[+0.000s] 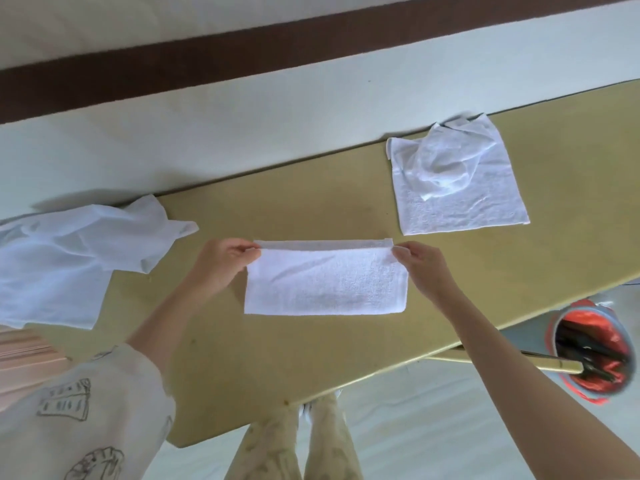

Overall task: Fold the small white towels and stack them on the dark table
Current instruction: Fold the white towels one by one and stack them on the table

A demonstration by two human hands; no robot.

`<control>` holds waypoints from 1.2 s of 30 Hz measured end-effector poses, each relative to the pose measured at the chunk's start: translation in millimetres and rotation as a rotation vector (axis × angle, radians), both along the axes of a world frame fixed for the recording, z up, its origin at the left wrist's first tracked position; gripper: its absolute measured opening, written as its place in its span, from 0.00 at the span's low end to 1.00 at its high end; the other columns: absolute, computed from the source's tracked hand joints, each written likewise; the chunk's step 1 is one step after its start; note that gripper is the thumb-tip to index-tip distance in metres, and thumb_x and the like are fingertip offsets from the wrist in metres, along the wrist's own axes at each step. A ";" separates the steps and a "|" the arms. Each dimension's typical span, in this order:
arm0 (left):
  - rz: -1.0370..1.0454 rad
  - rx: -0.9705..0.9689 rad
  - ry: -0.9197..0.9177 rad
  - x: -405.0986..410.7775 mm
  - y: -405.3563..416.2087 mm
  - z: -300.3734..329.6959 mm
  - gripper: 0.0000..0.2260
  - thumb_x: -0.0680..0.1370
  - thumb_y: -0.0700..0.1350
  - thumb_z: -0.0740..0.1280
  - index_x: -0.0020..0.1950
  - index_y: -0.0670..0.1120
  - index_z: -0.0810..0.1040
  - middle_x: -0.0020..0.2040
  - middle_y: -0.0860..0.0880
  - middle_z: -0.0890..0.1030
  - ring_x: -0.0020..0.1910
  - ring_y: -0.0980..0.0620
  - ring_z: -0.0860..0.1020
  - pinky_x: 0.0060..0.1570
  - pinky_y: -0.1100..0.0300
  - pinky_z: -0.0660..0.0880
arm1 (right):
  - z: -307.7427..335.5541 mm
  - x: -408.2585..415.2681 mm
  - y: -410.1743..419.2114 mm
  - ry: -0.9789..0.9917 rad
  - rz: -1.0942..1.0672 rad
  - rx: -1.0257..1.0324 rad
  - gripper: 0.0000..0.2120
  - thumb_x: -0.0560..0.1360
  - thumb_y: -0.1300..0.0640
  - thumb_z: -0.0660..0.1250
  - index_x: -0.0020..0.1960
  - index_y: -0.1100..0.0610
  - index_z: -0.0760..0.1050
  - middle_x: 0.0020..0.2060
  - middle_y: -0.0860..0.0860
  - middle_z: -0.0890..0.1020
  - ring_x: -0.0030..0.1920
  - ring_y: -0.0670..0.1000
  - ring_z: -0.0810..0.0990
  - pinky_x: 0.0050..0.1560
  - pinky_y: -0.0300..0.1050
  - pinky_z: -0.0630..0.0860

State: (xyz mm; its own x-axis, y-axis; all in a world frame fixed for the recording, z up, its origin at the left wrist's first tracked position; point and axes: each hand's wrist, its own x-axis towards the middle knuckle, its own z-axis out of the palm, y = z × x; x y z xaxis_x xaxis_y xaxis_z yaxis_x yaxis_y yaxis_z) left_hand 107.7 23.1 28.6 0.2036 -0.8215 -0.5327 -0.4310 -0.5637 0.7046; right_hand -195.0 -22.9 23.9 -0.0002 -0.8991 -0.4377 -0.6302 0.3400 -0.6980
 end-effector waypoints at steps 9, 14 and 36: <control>0.098 -0.024 -0.003 4.8 -10.5 -34.3 0.01 0.75 0.44 0.68 0.45 0.49 0.79 0.40 0.51 0.80 0.31 0.60 0.77 0.33 0.75 0.71 | -34.6 9.3 -21.3 0.021 -0.099 -0.035 0.08 0.75 0.59 0.67 0.49 0.62 0.81 0.39 0.58 0.82 0.40 0.55 0.78 0.47 0.44 0.75; 0.087 -0.042 -0.015 8.7 -17.7 -40.6 0.04 0.74 0.43 0.69 0.40 0.51 0.77 0.37 0.49 0.80 0.26 0.64 0.76 0.29 0.75 0.71 | -39.0 13.1 -21.6 0.031 -0.114 -0.074 0.06 0.74 0.61 0.67 0.43 0.64 0.79 0.26 0.49 0.71 0.29 0.44 0.66 0.28 0.28 0.63; -0.192 -0.341 -0.729 -38.8 4.7 -34.5 0.10 0.76 0.38 0.62 0.57 0.42 0.74 0.53 0.41 0.75 0.53 0.39 0.73 0.52 0.46 0.69 | -47.3 39.4 15.1 0.453 0.137 -0.600 0.16 0.77 0.57 0.58 0.62 0.63 0.71 0.57 0.61 0.75 0.59 0.60 0.73 0.60 0.55 0.72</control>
